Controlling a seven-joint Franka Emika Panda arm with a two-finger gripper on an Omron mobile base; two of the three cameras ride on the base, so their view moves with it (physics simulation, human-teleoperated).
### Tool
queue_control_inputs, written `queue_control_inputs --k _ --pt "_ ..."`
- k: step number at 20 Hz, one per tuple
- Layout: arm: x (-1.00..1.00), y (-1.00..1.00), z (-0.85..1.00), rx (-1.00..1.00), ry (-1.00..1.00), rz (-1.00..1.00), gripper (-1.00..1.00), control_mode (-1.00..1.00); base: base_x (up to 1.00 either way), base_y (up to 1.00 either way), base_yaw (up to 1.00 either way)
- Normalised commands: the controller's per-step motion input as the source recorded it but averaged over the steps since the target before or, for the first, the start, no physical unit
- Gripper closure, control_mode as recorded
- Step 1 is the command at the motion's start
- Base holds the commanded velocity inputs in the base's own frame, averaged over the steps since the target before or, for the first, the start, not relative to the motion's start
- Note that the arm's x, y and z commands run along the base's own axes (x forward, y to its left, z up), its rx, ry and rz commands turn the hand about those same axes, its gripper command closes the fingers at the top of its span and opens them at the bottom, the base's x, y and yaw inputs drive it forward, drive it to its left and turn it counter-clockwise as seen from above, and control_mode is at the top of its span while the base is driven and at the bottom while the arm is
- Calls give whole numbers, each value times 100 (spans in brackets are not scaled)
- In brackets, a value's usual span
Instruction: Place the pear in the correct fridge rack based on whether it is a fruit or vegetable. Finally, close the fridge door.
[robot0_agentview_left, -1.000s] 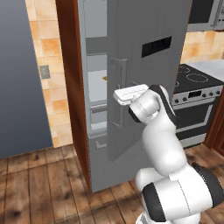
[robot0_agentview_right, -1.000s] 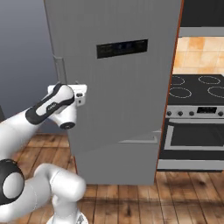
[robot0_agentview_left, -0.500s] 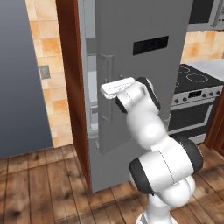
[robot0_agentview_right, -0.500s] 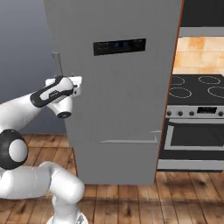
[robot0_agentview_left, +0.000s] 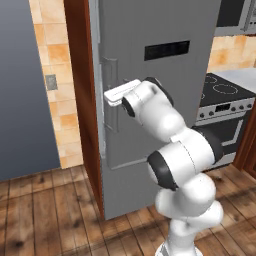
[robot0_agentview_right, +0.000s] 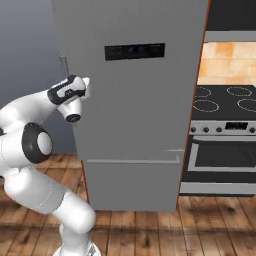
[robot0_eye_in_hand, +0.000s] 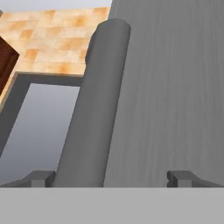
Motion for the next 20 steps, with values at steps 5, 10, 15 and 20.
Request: queue_control_inputs --k 5,10,15,20 --pt "65 29 38 -6 -5 -10 -100 -100 0 0 0" --pt "70 29 24 -5 -3 -10 -100 -100 0 0 0" --pt "70 28 15 -5 -1 -11 -100 -100 0 0 0" --pt "73 28 11 -4 0 -14 -100 -100 0 0 0"
